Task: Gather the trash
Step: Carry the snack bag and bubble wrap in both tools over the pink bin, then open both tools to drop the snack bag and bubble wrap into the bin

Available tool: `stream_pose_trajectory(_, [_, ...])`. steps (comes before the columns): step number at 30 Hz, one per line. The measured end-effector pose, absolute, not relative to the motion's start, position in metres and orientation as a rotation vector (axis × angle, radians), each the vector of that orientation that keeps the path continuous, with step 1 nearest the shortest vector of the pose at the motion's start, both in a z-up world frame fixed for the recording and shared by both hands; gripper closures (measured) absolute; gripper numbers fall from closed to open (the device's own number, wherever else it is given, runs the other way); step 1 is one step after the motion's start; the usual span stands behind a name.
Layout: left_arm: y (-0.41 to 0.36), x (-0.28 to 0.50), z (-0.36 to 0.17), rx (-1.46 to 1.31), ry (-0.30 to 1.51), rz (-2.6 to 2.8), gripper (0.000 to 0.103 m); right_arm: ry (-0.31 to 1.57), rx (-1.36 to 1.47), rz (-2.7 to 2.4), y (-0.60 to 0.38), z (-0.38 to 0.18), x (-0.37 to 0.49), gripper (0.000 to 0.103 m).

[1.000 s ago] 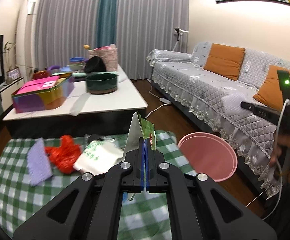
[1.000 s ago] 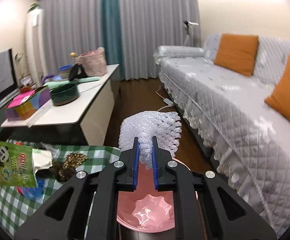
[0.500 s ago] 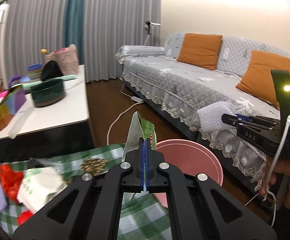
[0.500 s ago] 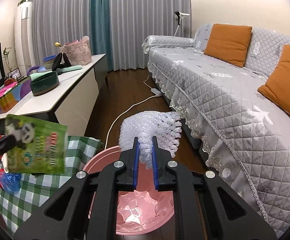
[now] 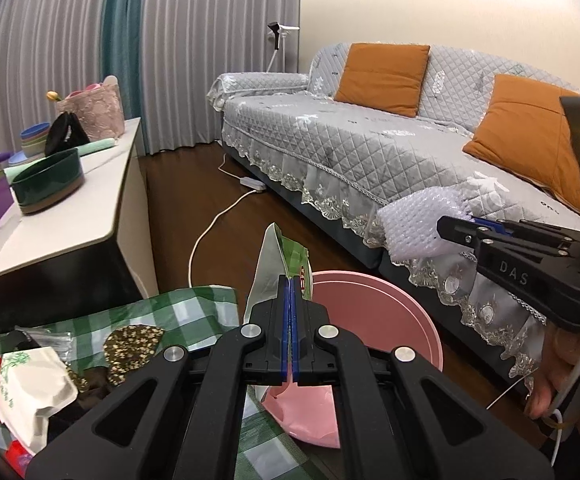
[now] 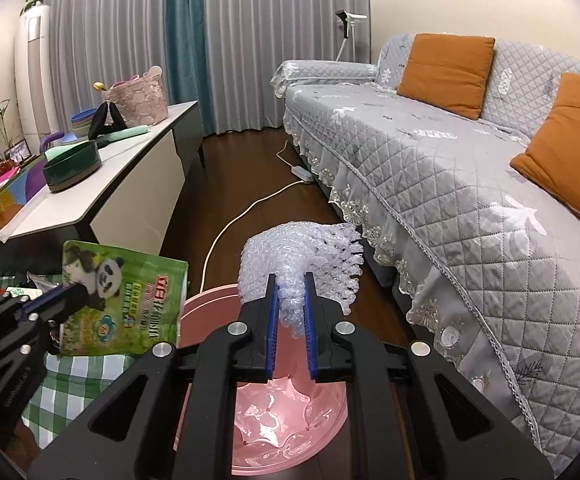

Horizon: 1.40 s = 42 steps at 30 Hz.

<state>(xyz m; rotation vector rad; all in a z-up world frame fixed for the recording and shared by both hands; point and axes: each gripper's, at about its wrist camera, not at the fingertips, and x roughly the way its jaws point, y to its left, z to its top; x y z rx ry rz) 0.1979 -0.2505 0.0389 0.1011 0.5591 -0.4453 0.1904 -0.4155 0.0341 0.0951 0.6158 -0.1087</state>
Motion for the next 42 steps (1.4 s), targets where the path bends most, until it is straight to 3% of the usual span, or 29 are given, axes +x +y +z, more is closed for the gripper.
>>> stream_pose_trajectory(15, [-0.261,0.206,0.036,0.108,0.575,-0.464,0.103,0.617,0.106,-0.122,-0.421,0.032,0.19,0.09])
stream_pose_trajectory(17, [-0.262,0.207,0.035,0.098,0.584,-0.487,0.102,0.615,0.113,-0.124,-0.423,0.033,0.19,0.085])
stream_pose_trajectory(18, [-0.263,0.209,0.034,0.095,0.597,-0.492,0.099,0.615,0.115,-0.133,-0.424,0.033,0.19,0.076])
stream_pose_trajectory(19, [-0.263,0.21,0.033,0.094,0.605,-0.491,0.096,0.616,0.117,-0.139,-0.424,0.033,0.19,0.06])
stream_pose_trajectory(21, [-0.26,0.211,0.033,0.081,0.613,-0.48,0.077,0.607,0.131,-0.163,-0.427,0.034,0.189,0.047])
stream_pose_trajectory(42, [-0.169,0.143,0.093,0.074,0.497,-0.389,0.078,0.518,0.076,-0.085,-0.382,0.064,0.168,0.047])
